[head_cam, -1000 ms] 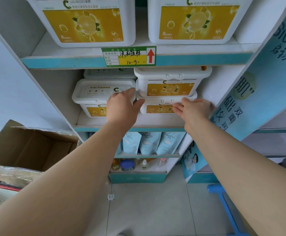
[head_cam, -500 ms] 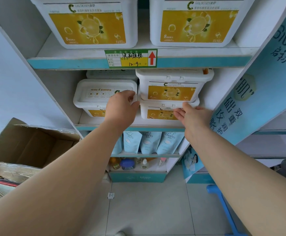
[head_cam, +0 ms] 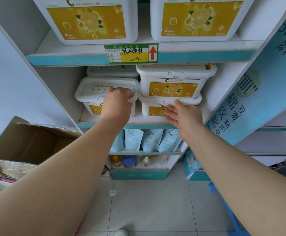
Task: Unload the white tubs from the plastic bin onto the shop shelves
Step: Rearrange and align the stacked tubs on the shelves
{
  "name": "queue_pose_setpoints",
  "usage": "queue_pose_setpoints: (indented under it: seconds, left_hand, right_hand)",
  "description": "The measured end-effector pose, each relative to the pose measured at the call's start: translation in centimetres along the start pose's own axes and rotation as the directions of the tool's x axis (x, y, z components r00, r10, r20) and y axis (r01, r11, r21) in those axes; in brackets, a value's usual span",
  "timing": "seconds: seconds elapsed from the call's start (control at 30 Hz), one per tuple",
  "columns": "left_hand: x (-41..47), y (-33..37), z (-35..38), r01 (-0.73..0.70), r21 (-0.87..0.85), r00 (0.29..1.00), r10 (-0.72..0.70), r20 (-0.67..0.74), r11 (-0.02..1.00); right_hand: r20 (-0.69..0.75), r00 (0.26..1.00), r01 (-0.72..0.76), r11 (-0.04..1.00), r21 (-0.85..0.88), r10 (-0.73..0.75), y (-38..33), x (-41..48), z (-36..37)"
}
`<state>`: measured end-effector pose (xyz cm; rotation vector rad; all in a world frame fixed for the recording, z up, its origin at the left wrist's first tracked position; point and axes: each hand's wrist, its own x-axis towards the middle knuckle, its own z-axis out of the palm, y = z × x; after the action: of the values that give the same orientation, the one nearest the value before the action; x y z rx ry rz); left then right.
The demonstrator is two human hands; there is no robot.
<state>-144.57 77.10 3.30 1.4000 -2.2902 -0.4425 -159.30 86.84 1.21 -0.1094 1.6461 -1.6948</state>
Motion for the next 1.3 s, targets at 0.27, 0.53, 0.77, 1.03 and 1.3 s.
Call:
queue_pose_setpoints:
  seconds: [0.27,0.53,0.77,1.03,1.3]
  left_hand:
    - [-0.4,-0.4,0.2,-0.015,-0.046,1.000,0.014,-0.016,0.999]
    - [-1.5,-1.3,0.6,-0.089,-0.025,0.991,0.086,-0.101,0.996]
    - [-2.5,-2.5,0.9,-0.031,-0.085,0.965,0.008,-0.260,0.996]
    - [-2.0,-1.8,1.0,0.034,-0.049,0.978,-0.043,-0.205,0.998]
    - [-1.8,-1.7,0.8,0.042,0.003,0.986,-0.041,-0.163,0.999]
  right_hand:
    - [0.033,0.999,0.028,1.000,-0.009,-0.027,0.1,-0.1,-0.5]
    - [0.030,0.902,0.390,0.782,-0.486,-0.431,0.9,-0.1,-2.6]
    - [0.081,0.925,0.367,0.820,-0.439,-0.371,1.0,-0.6,-2.5]
    - [0.051,0.999,0.016,0.999,-0.052,-0.014,0.6,0.0,0.2]
    - [0.092,0.996,0.001,0.997,-0.078,0.006,0.3,0.1,-0.1]
